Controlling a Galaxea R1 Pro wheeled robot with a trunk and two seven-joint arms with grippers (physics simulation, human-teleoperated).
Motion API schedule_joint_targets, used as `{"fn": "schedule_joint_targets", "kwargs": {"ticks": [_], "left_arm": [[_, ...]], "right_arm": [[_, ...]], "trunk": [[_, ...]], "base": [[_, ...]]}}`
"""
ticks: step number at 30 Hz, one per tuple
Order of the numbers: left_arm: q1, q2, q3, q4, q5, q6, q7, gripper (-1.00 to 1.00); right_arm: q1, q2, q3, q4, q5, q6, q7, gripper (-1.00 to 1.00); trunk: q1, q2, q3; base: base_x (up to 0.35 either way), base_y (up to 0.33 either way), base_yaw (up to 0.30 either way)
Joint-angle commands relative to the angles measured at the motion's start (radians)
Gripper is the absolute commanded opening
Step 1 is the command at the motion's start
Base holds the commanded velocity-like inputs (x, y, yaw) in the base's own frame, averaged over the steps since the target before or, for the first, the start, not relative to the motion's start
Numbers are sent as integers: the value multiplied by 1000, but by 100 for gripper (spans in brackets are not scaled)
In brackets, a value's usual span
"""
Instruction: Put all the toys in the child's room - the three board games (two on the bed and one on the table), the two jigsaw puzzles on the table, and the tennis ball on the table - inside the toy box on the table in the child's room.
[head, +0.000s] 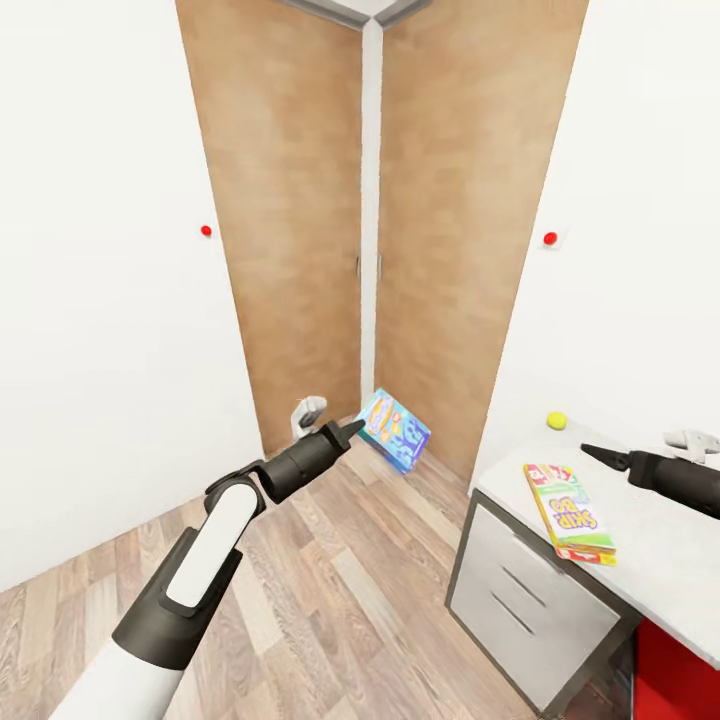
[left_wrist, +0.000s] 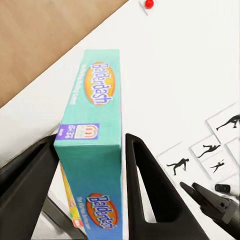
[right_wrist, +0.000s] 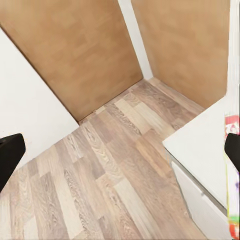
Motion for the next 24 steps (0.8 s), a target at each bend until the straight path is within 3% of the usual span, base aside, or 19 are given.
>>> {"fn": "schedule_joint_targets", "kwargs": {"ticks": [1, 5, 7, 15, 24], "left_arm": [[-2, 0, 0, -2, 10, 4, 3, -100], [-3, -7, -2, -6, 14, 7, 2, -100], [-4, -29, -2, -12, 16, 33, 1, -100], [-6, -54, -3, -18, 17, 56, 1, -100], [-7, -64, -3, -18, 17, 64, 2, -100]], "right_arm": [[-1, -4, -12, 0, -6, 8, 19, 100], [-1, -13, -38, 0, -6, 8, 62, 100], [0, -18, -55, 0, -5, 8, 90, 100], [0, -21, -65, 0, -5, 8, 104, 100], [0, -22, -68, 0, -5, 8, 109, 100]], "trunk": [[1, -2, -2], [1, -2, -2], [1, -2, -2], [1, -2, -2], [1, -2, -2]], "base": [[1, 0, -282], [1, 0, -282], [0, 0, -282], [0, 0, -282], [0, 0, -282]]}}
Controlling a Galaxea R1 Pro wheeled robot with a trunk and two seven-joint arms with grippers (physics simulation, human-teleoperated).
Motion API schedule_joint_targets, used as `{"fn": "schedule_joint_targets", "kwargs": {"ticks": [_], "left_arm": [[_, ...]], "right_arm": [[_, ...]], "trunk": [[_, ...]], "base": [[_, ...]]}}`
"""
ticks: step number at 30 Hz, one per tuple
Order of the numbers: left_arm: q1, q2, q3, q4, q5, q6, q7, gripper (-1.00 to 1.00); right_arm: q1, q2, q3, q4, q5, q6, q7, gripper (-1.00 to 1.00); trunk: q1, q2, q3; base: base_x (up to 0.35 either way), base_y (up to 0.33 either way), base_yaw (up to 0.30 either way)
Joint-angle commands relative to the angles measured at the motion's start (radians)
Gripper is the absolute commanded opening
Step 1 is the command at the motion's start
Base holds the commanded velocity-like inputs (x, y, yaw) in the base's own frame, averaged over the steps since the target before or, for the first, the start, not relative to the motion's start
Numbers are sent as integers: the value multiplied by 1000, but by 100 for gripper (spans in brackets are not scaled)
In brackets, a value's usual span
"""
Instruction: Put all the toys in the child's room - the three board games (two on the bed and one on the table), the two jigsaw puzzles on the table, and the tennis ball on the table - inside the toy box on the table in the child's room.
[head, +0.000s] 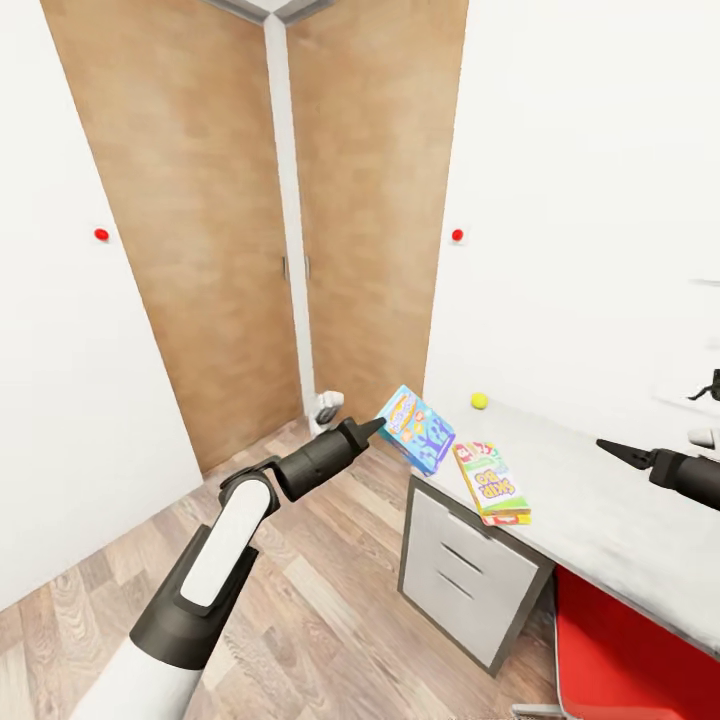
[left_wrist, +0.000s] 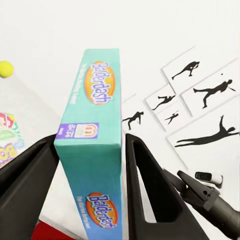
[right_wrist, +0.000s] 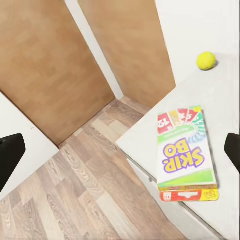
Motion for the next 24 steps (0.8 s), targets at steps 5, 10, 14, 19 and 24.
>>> {"fn": "schedule_joint_targets", "kwargs": {"ticks": [5, 10, 14, 19, 24], "left_arm": [[-3, -1, 1, -1, 10, 8, 3, -100], [-4, -1, 2, 3, 13, 13, 10, -100], [-4, -1, 2, 3, 22, 13, 11, -100], [-4, -1, 3, 4, 27, 14, 12, -100], [-4, -1, 4, 5, 29, 26, 13, -100]], "right_arm": [[-1, 0, -1, 0, -5, 8, 0, 100], [-1, 0, -1, 0, -5, 8, 0, 100], [-1, 0, -1, 0, -5, 8, 0, 100], [-1, 0, -1, 0, -5, 8, 0, 100], [-1, 0, -1, 0, -5, 8, 0, 100]], "trunk": [[1, -2, -2], [1, -2, -2], [1, -2, -2], [1, -2, -2], [1, -2, -2]], "base": [[0, 0, -282], [0, 0, -282], [0, 0, -282], [0, 0, -282], [0, 0, -282]]}}
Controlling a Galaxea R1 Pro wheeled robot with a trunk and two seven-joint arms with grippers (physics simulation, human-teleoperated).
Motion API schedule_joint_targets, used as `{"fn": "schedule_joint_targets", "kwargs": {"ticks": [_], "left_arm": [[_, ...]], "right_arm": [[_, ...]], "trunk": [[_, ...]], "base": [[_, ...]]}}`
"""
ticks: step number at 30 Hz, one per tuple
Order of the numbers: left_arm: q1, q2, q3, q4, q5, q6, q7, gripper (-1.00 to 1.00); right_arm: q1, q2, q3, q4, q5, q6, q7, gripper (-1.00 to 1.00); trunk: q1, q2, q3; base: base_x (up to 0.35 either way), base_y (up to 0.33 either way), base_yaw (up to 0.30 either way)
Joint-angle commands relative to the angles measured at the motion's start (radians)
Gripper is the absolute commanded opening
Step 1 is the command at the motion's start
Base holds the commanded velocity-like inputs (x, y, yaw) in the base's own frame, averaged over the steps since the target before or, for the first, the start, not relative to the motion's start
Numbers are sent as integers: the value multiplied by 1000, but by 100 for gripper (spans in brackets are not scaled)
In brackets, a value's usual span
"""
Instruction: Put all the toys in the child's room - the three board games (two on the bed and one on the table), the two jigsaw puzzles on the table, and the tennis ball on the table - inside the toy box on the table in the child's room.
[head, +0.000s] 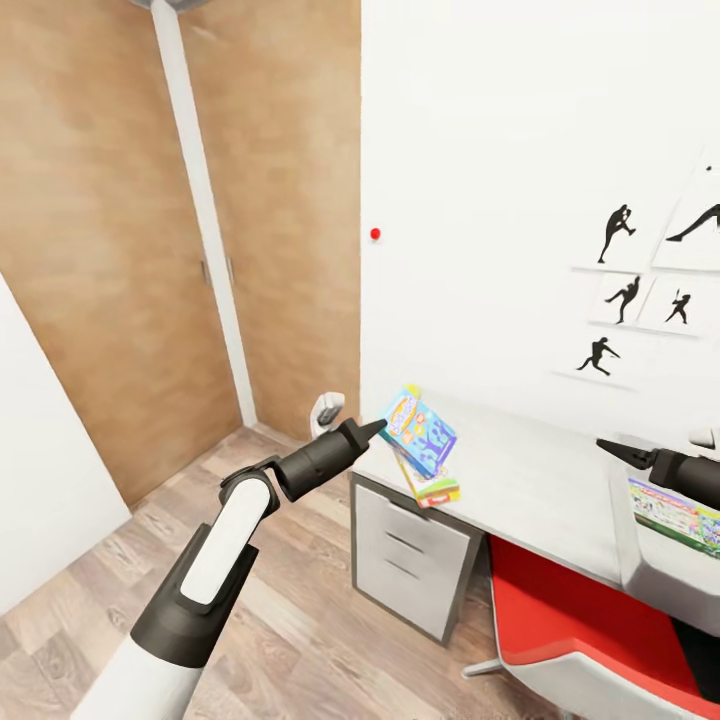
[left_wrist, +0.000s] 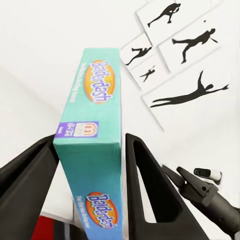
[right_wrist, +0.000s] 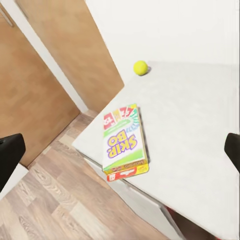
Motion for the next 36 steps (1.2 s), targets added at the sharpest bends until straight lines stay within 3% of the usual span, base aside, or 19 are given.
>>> {"fn": "schedule_joint_targets", "kwargs": {"ticks": [1, 16, 25, 36], "left_arm": [[-1, 0, 1, -1, 11, 4, 4, -100], [0, 6, 10, 0, 17, 30, 4, -100], [1, -5, 0, -22, 13, 30, 74, -100], [2, -6, -1, -32, 14, 30, 91, -100]], "right_arm": [[-1, 0, -1, 0, -5, 8, -1, 100], [-1, 0, -1, 0, -5, 8, -1, 100], [-1, 0, -1, 0, -5, 8, -2, 100], [-1, 1, -1, 1, 0, 8, -4, 100]], "trunk": [[1, -2, -2], [1, -2, -2], [1, -2, -3], [1, -2, -7]], "base": [[0, 0, -282], [0, 0, -282], [0, 0, -282], [0, 0, -230]]}}
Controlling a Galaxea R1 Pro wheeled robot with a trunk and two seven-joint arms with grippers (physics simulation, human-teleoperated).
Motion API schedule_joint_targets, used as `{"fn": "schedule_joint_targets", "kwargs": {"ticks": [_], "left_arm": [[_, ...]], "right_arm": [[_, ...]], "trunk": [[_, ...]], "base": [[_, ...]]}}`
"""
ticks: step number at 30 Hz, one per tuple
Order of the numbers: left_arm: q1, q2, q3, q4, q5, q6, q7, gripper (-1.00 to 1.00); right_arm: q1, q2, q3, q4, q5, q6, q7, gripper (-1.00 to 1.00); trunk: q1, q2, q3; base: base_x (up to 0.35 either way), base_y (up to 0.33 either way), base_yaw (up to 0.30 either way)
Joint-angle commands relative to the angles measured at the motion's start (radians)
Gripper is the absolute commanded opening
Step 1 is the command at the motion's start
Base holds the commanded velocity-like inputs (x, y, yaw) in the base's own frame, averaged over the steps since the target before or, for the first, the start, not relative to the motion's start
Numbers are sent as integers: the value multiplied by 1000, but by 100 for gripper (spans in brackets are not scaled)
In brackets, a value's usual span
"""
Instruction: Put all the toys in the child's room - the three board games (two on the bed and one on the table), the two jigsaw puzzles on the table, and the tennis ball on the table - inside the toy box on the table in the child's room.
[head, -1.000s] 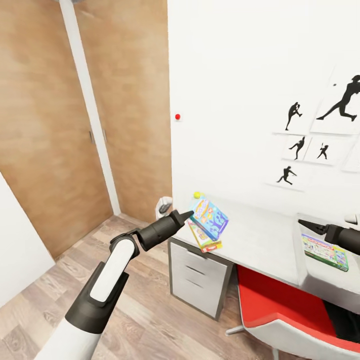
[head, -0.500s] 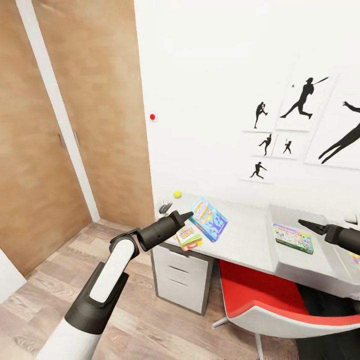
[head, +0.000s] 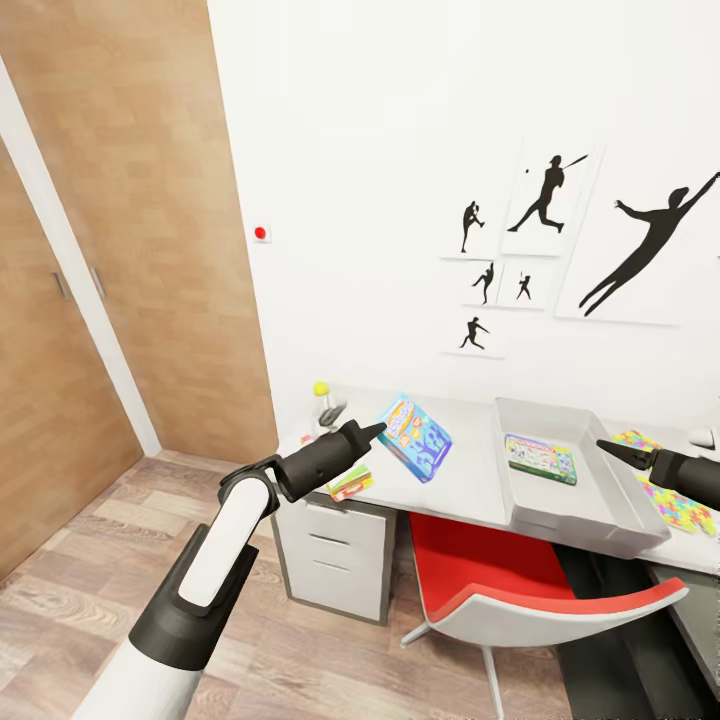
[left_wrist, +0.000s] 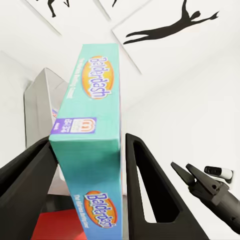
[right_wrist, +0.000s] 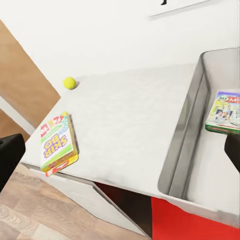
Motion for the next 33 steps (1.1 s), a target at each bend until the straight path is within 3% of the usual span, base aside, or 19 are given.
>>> {"fn": "schedule_joint_targets", "kwargs": {"ticks": [1, 5, 33], "left_arm": [[-7, 6, -6, -2, 16, -2, 4, -100], [-29, 15, -10, -7, 39, -1, 2, -100], [-30, 15, -10, -7, 39, -1, 2, -100]], "right_arm": [[-6, 6, 5, 4, 1, 8, 0, 100], [-5, 20, 10, -6, 17, 8, -2, 100], [-5, 20, 10, -6, 17, 8, -2, 100]], "trunk": [[1, -2, -2], [1, -2, -2], [1, -2, -2]], "base": [[0, 0, 0], [0, 0, 0], [0, 0, 0]]}}
